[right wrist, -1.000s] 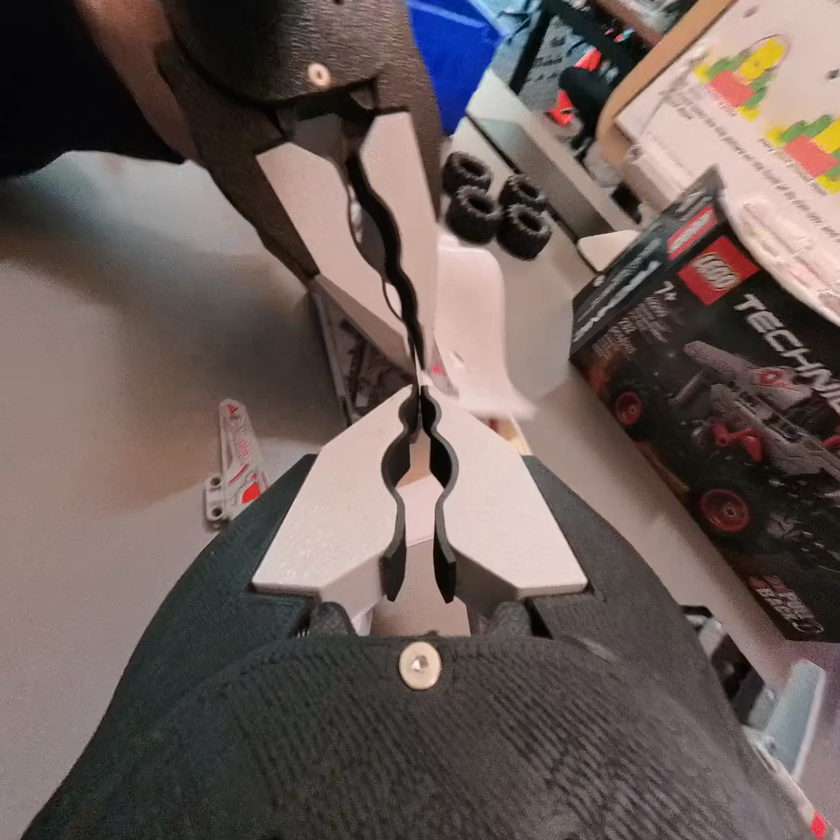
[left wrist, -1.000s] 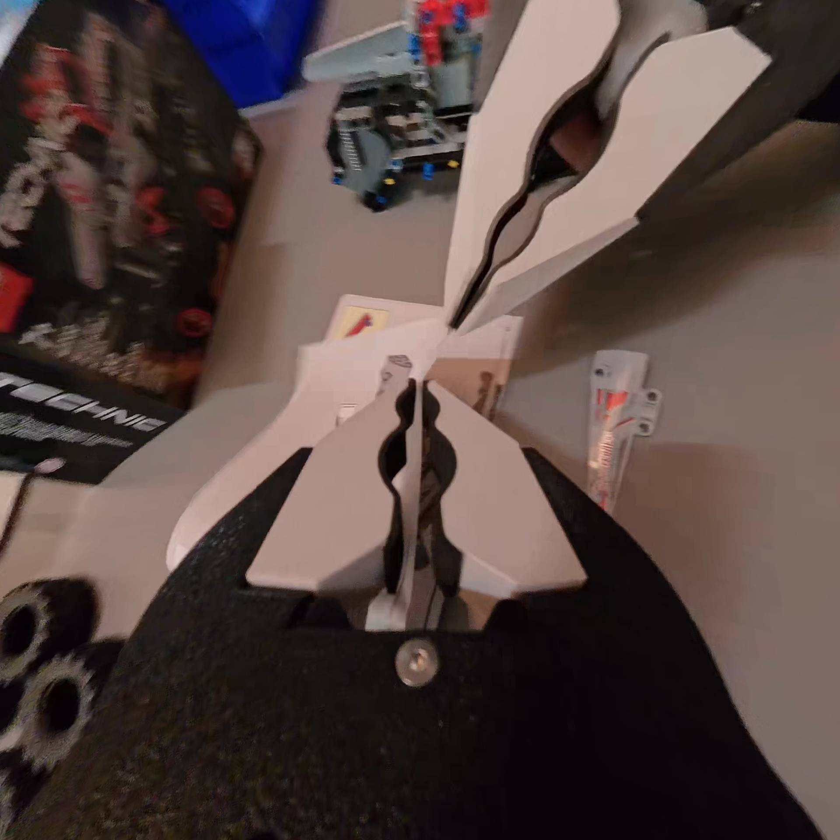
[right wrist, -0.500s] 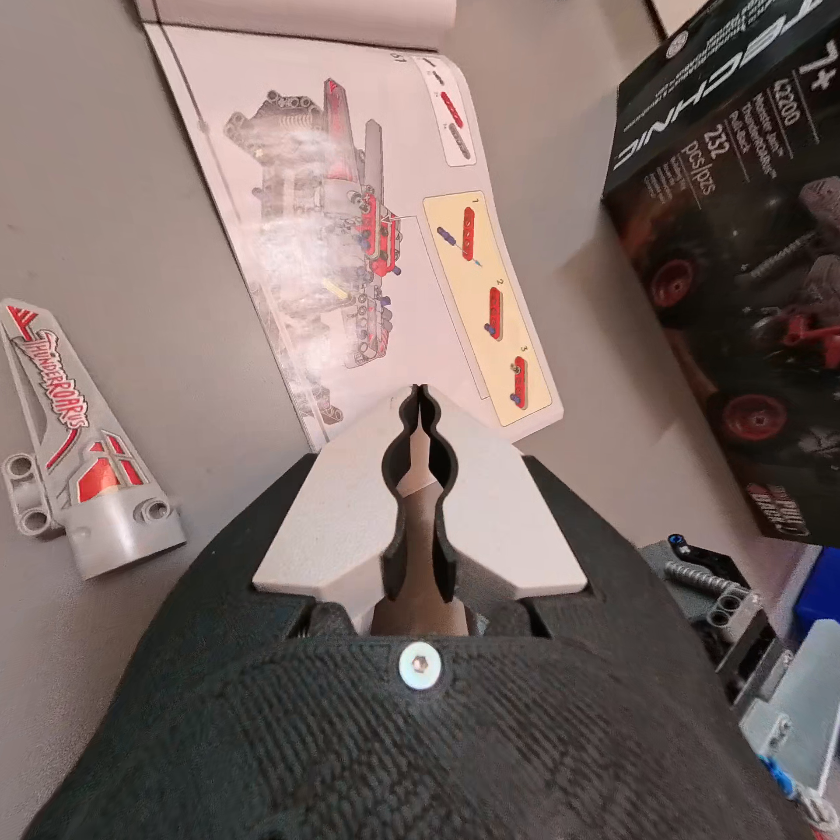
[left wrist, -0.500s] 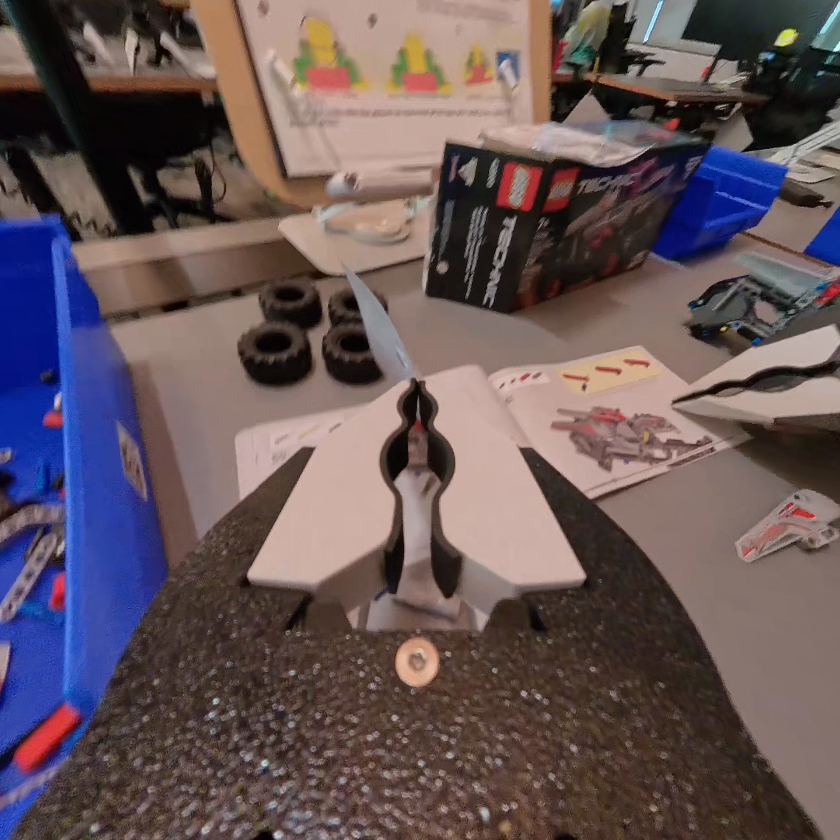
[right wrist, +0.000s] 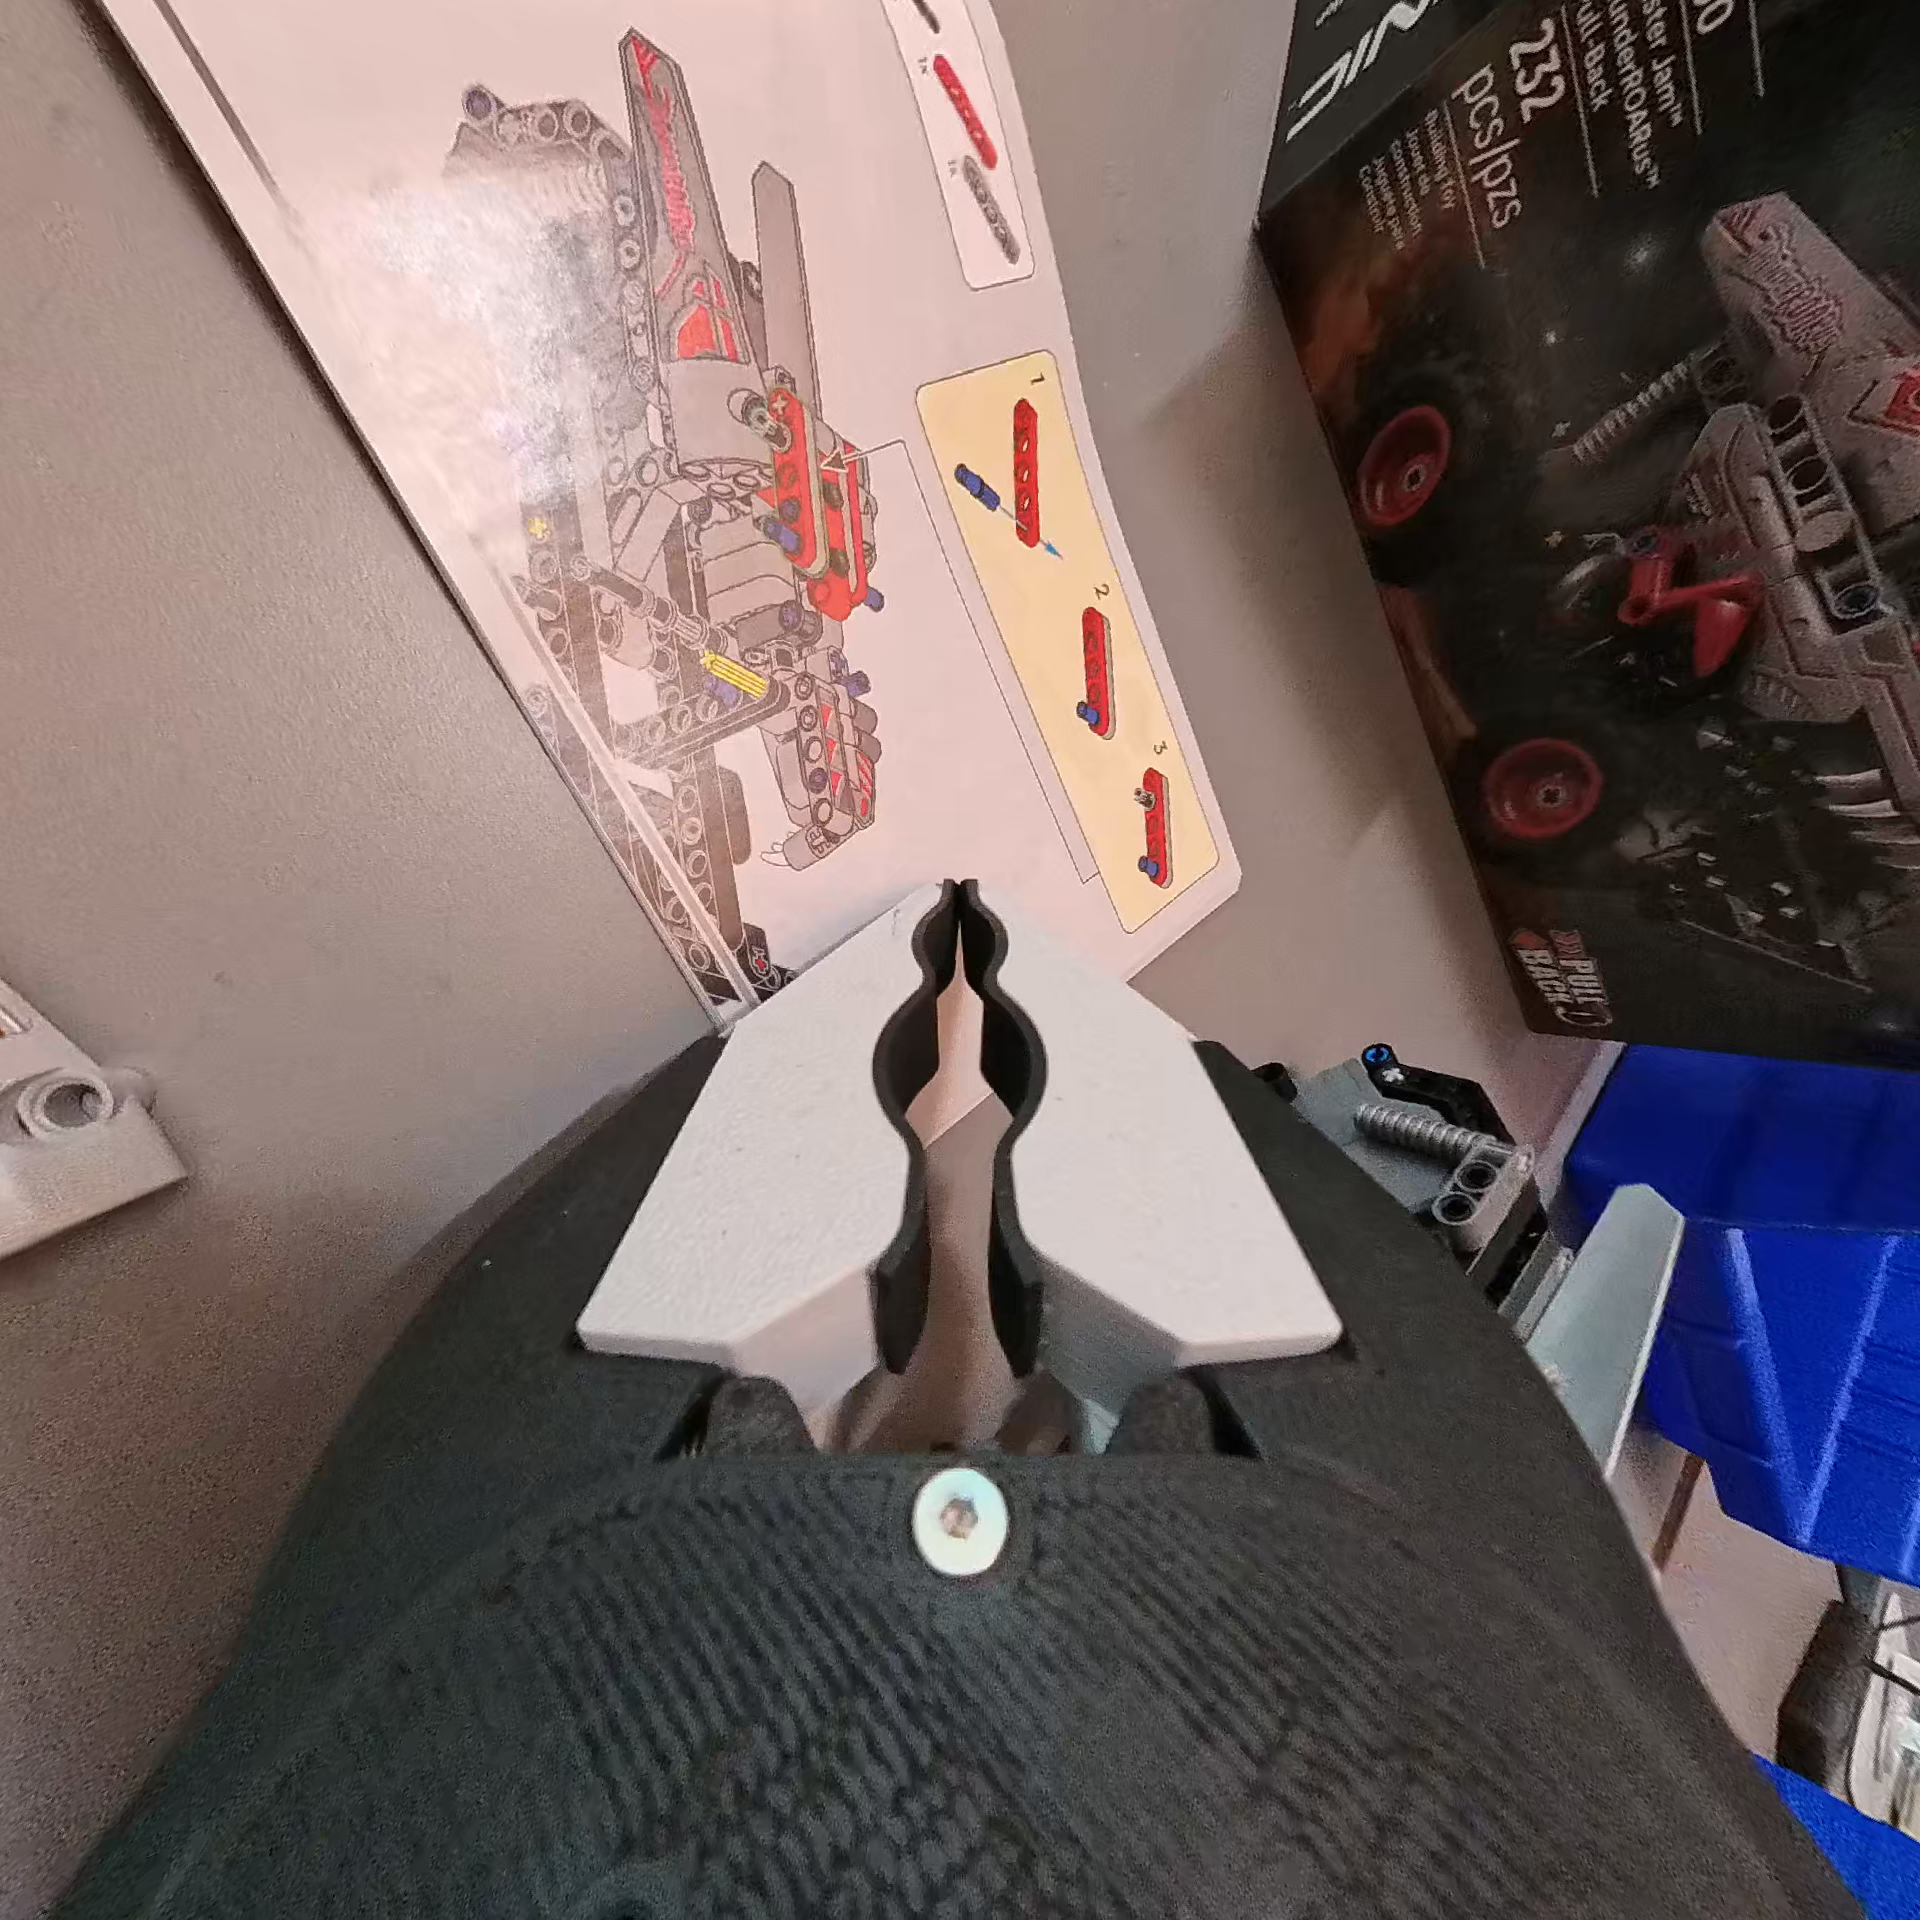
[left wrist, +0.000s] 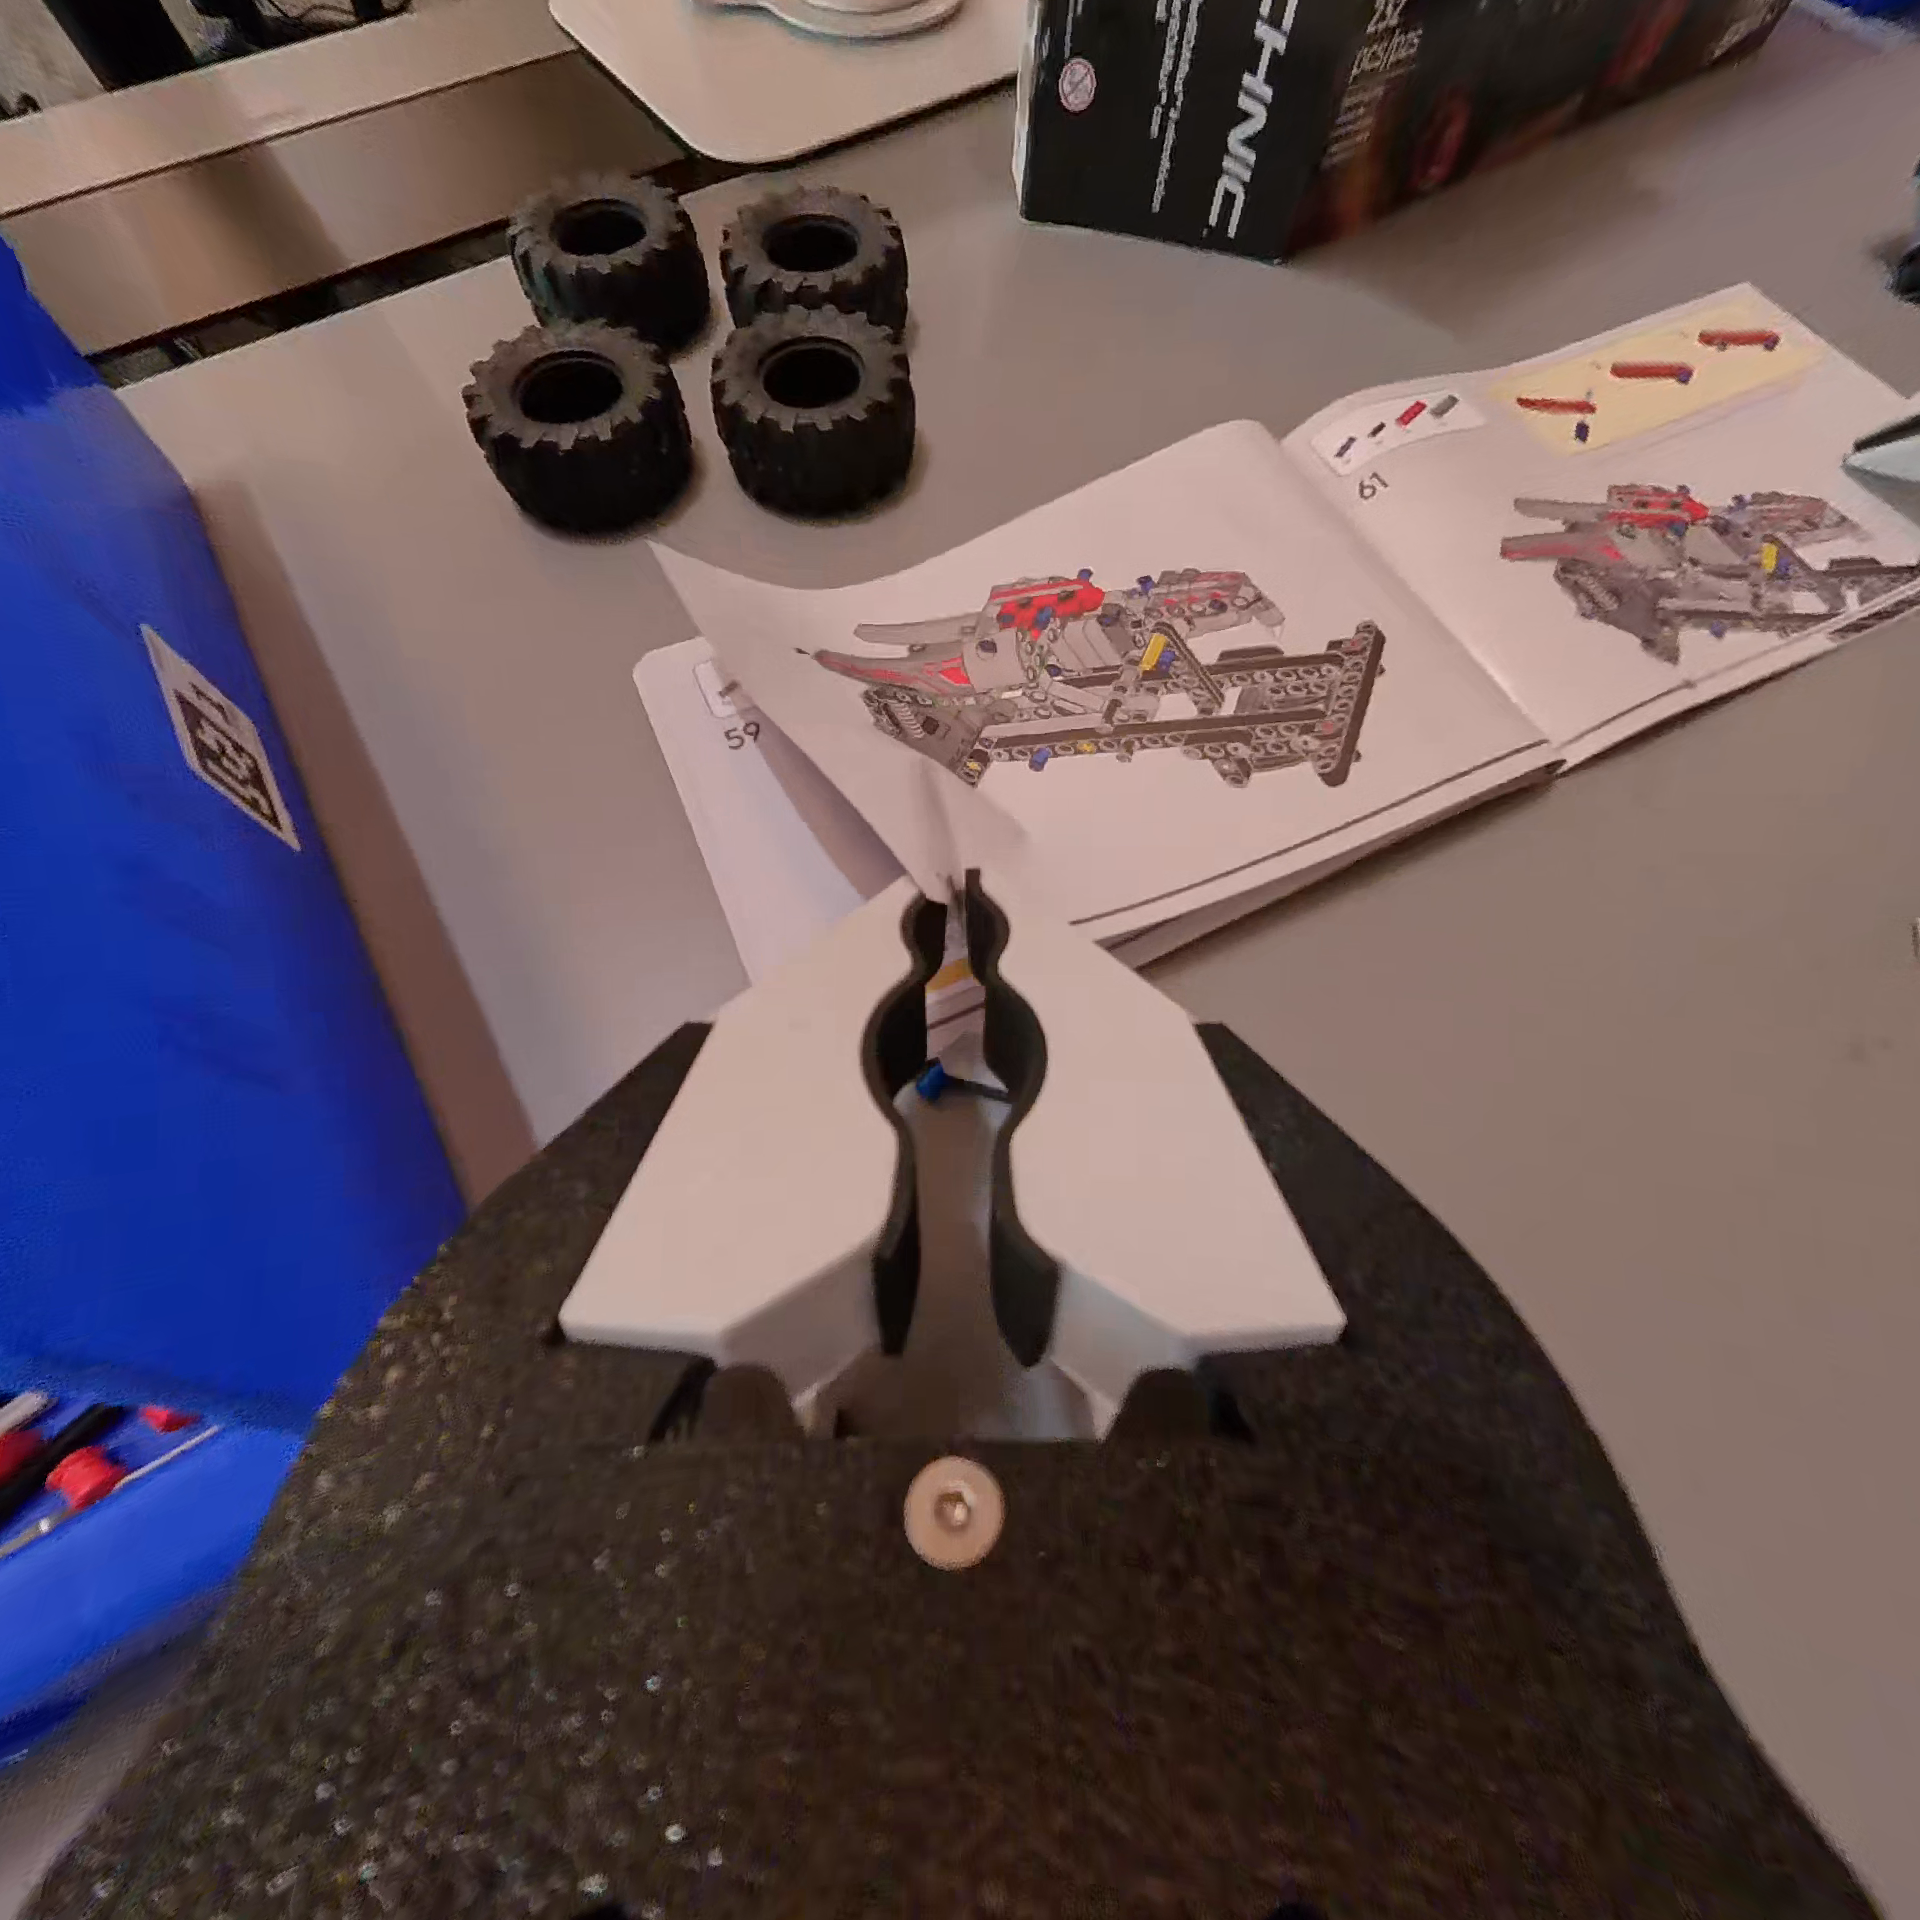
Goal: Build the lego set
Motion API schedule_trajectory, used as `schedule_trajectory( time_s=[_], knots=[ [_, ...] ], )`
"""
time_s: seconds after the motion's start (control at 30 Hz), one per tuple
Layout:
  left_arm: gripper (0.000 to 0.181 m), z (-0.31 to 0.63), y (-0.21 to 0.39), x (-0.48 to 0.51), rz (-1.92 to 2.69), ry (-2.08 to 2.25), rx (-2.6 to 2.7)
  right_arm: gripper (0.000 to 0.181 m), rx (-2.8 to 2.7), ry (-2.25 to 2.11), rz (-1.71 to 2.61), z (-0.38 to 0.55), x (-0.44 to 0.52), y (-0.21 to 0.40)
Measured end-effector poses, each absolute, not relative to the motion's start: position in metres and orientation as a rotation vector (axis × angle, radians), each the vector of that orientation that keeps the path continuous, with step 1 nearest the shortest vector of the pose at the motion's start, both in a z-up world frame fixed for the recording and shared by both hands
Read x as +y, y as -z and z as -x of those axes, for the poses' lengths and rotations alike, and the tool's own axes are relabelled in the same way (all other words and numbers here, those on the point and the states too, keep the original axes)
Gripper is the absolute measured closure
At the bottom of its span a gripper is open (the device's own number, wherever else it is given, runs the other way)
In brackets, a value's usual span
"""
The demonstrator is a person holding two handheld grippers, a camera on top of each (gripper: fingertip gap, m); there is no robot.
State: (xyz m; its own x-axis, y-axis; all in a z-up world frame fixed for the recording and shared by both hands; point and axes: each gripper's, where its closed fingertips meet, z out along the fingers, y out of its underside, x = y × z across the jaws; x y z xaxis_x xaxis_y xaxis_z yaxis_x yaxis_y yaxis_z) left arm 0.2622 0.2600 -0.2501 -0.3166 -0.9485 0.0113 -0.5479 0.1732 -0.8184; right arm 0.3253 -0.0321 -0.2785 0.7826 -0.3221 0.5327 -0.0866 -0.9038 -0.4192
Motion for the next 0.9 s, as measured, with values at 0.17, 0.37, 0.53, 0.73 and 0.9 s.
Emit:
schedule_trajectory(
  time_s=[0.17, 0.37, 0.53, 0.73, 0.9],
  knots=[
    [0.178, -0.259, 0.255, 0.262, 1.367, 0.944, 1.997, 0.181, 0.353, 0.848, 2.591, -0.326, -0.032, 0.278],
    [0.17, -0.259, 0.25, 0.267, 1.374, 0.965, 1.983, 0.181, 0.347, 0.87, 2.598, -0.326, -0.032, 0.278],
    [0.168, -0.258, 0.246, 0.274, 1.427, 0.995, 1.951, 0.181, 0.364, 0.87, 2.586, -0.326, -0.032, 0.278],
    [0.181, -0.255, 0.254, 0.284, 1.49, 0.984, 1.943, 0.181, 0.376, 0.883, 2.58, -0.326, -0.032, 0.278],
    [0.181, -0.253, 0.265, 0.287, 1.515, 0.924, 1.967, 0.181, 0.389, 0.896, 2.574, -0.326, -0.032, 0.278]
  ],
)
